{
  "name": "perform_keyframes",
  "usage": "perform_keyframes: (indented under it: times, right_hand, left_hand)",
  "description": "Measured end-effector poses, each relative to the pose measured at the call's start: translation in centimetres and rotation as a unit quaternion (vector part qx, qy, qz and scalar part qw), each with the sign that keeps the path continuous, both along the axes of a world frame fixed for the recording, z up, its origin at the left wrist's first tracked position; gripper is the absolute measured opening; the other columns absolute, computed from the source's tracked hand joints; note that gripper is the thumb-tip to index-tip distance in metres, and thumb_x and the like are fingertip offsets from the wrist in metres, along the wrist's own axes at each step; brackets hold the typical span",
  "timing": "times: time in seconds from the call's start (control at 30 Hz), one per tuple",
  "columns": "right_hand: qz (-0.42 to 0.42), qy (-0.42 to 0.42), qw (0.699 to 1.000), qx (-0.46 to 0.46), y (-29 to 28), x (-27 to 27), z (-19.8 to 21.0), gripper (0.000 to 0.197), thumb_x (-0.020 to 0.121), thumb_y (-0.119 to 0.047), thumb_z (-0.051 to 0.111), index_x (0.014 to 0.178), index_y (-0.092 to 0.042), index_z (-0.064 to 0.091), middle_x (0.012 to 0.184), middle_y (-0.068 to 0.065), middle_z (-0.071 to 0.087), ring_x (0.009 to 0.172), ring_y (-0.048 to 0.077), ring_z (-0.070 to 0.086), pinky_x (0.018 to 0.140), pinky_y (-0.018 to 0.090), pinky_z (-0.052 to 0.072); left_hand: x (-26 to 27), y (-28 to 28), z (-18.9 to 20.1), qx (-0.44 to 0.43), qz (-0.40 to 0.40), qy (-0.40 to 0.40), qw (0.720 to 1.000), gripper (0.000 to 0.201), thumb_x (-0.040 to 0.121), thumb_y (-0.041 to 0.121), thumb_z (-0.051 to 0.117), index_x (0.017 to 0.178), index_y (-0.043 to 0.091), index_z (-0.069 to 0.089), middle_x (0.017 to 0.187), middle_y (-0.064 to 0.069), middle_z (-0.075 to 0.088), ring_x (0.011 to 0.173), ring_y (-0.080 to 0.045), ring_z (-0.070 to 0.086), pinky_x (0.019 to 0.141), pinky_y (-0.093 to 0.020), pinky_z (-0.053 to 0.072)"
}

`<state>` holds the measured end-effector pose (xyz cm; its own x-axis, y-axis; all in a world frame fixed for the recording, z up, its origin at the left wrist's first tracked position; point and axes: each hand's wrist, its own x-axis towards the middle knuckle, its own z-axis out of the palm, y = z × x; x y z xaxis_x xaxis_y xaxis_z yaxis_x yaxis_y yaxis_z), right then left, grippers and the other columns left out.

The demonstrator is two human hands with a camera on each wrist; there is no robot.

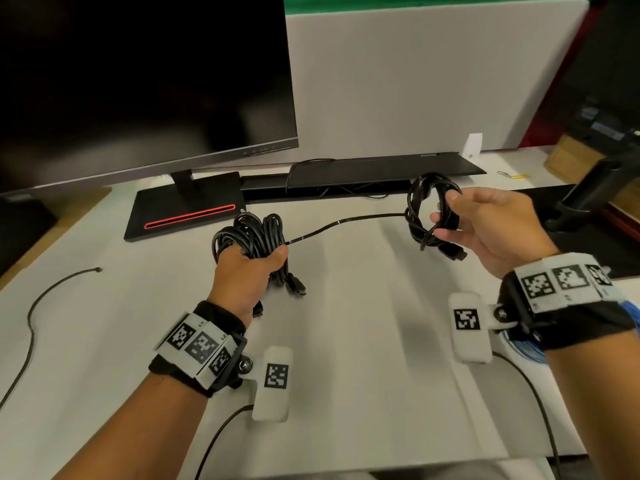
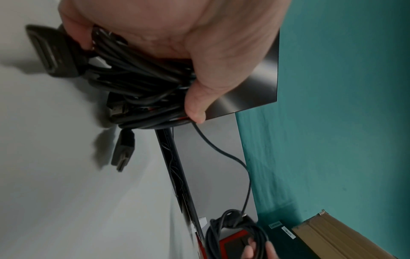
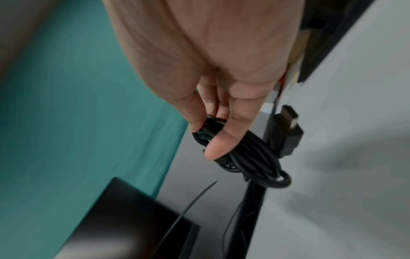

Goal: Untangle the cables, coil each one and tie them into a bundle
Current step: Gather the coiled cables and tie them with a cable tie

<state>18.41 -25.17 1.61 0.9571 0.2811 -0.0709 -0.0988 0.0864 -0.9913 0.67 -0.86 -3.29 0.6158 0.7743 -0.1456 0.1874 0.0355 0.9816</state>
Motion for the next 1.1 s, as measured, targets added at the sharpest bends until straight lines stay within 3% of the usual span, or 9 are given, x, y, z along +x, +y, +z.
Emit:
perform_keyframes:
  times: [0.13,0.3,0.4,0.5,0.73,0.83,0.9,1.0,1.1]
  right_hand:
    - [0.009,-0.038,0.999,0.018,1.3,-4.5,0.4,0.005,0.093,-0.005,0.065,0.088,-0.006,0.065,0.071,0.006,0.070,0.070,0.019,0.072,0.056,0.028,0.058]
    - [0.061,-0.063,0.996,-0.011,4.1,-8.9,-0.9,0.013,0.092,0.001,0.064,0.102,-0.007,0.060,0.081,0.008,0.066,0.074,0.023,0.073,0.055,0.034,0.060]
    - [0.076,-0.077,0.994,-0.027,4.9,-10.2,-1.9,0.014,0.092,-0.001,0.065,0.098,-0.010,0.056,0.092,0.013,0.065,0.077,0.022,0.074,0.056,0.032,0.060]
    - [0.078,-0.100,0.991,-0.032,4.6,-10.6,-2.4,0.015,0.092,-0.001,0.065,0.093,-0.012,0.055,0.091,0.010,0.066,0.076,0.016,0.074,0.058,0.030,0.060]
    - [0.059,-0.047,0.997,-0.036,2.3,-10.5,-3.3,0.010,0.088,-0.005,0.071,0.087,-0.013,0.065,0.070,0.003,0.070,0.072,0.012,0.069,0.065,0.035,0.062]
    - [0.086,-0.001,0.996,-0.026,1.8,-10.5,-3.8,0.011,0.087,-0.004,0.070,0.089,-0.014,0.065,0.078,0.005,0.069,0.079,0.014,0.066,0.077,0.040,0.061]
    - [0.111,0.010,0.994,-0.020,1.4,-10.4,-4.0,0.011,0.090,-0.003,0.068,0.092,-0.014,0.066,0.080,0.001,0.071,0.083,0.012,0.067,0.081,0.037,0.061]
    - [0.122,0.004,0.992,-0.007,1.1,-10.2,-4.0,0.015,0.091,-0.001,0.066,0.093,-0.016,0.068,0.090,0.001,0.071,0.087,0.012,0.069,0.081,0.036,0.061]
    - [0.089,0.009,0.996,-0.019,1.0,-10.0,-4.0,0.018,0.087,-0.005,0.073,0.088,-0.023,0.073,0.097,0.003,0.057,0.081,0.016,0.065,0.071,0.036,0.062]
  left_hand:
    - [0.3,-1.4,0.0,0.002,-0.008,-0.012,1.000,0.026,0.087,0.023,0.076,0.109,0.011,0.068,0.100,-0.006,0.072,0.096,-0.022,0.066,0.070,-0.029,0.048]
    - [0.4,-4.3,0.9,-0.044,-0.093,-0.035,0.994,0.017,0.088,0.019,0.075,0.104,0.014,0.073,0.099,-0.005,0.077,0.096,-0.021,0.072,0.085,-0.036,0.057]
    - [0.3,-5.6,1.1,-0.075,-0.159,-0.060,0.983,0.018,0.089,0.018,0.073,0.107,0.015,0.074,0.099,0.002,0.078,0.094,-0.011,0.073,0.078,-0.025,0.053]
    - [0.3,-6.1,1.1,-0.107,-0.191,-0.058,0.974,0.018,0.090,0.023,0.073,0.107,0.018,0.075,0.100,0.003,0.078,0.095,-0.007,0.072,0.076,-0.025,0.048]
    - [0.8,-8.0,0.4,-0.096,-0.223,-0.071,0.967,0.026,0.083,0.020,0.078,0.109,0.018,0.075,0.101,0.004,0.078,0.096,-0.008,0.072,0.076,-0.022,0.051]
    - [0.9,-8.7,0.2,-0.083,-0.234,-0.100,0.963,0.026,0.082,0.012,0.079,0.108,0.013,0.075,0.101,-0.001,0.078,0.099,-0.013,0.072,0.076,-0.020,0.056]
    - [1.1,-8.9,0.1,-0.074,-0.226,-0.100,0.966,0.027,0.080,0.013,0.081,0.107,0.014,0.076,0.100,-0.002,0.078,0.099,-0.014,0.073,0.081,-0.025,0.056]
    - [1.5,-9.2,0.0,-0.074,-0.203,-0.097,0.972,0.027,0.077,0.016,0.084,0.104,0.015,0.077,0.098,-0.001,0.078,0.097,-0.014,0.073,0.087,-0.031,0.054]
    - [1.7,-9.3,-0.2,-0.062,-0.199,-0.094,0.974,0.028,0.076,0.017,0.084,0.103,0.018,0.077,0.096,0.001,0.078,0.095,-0.012,0.073,0.079,-0.025,0.054]
